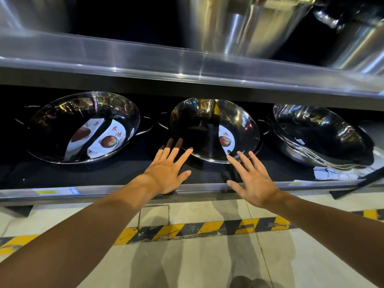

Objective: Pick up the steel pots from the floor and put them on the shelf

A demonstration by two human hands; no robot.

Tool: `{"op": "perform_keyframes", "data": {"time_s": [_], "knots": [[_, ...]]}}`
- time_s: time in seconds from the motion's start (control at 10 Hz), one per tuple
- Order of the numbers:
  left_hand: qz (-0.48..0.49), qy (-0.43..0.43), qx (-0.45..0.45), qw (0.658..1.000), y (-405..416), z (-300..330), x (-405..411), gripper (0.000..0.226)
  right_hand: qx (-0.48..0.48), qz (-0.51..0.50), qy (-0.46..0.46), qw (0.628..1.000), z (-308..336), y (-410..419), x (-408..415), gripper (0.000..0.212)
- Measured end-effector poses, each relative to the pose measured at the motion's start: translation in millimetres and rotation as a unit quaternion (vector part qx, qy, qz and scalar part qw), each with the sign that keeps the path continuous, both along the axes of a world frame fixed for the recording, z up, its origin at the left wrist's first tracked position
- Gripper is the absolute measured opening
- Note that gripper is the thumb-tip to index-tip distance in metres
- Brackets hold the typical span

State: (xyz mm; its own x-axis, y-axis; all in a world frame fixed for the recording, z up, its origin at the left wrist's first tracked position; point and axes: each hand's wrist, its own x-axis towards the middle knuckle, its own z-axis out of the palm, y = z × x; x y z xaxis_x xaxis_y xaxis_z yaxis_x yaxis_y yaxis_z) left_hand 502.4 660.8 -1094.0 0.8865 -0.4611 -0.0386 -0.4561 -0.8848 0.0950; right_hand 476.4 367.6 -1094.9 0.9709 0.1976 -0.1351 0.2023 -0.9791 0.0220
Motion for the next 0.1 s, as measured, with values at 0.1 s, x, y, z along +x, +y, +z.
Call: {"op": "perform_keyframes", "data": {"time_s": [0.1], "knots": [[0.006,0.004,-0.014,1.000,5.2,4.3,-1.0,0.071,0.014,0.015,-0.036,0.999,6.5,3.6,1.4,0.074]]}}
